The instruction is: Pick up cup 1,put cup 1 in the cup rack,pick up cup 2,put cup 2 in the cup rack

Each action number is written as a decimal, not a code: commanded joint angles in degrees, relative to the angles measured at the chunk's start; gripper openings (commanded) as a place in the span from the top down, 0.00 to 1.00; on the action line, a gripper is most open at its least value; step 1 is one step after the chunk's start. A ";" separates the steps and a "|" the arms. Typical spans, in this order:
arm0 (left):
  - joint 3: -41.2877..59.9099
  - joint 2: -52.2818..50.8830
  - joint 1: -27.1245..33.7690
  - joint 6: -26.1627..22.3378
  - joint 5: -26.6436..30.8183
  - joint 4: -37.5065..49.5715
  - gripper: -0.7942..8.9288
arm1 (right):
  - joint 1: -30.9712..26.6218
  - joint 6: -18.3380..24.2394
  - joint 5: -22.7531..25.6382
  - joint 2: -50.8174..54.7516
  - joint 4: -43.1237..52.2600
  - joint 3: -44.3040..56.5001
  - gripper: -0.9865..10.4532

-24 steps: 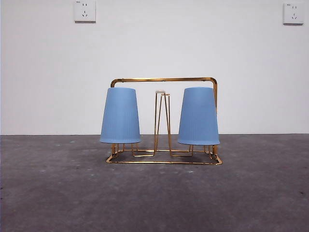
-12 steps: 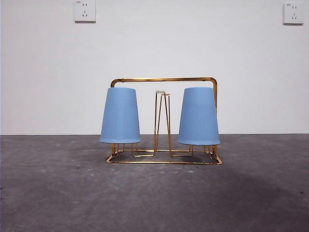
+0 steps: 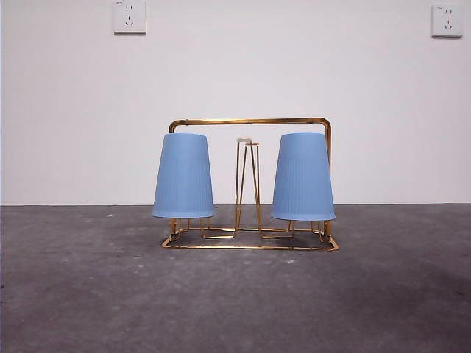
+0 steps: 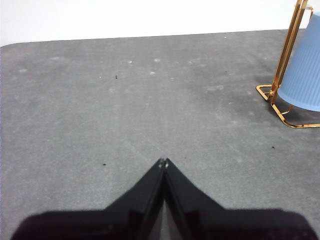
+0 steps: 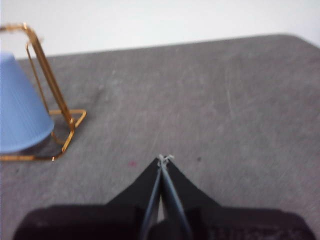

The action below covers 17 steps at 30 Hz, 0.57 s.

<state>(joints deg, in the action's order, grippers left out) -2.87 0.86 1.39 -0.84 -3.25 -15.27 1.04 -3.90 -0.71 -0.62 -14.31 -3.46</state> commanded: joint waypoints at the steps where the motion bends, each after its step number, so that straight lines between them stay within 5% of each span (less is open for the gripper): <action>1: 0.66 0.04 0.20 0.24 -0.15 0.50 0.92 | 0.04 -0.59 -1.31 0.17 1.01 1.38 0.91; 17: 0.66 0.28 0.20 0.24 -0.15 0.50 0.92 | 0.07 -0.61 -2.49 0.11 0.96 1.49 0.91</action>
<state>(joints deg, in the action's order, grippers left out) -2.87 1.08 1.39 -0.84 -3.36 -15.22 1.06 -3.95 -3.42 -0.56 -13.69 -2.48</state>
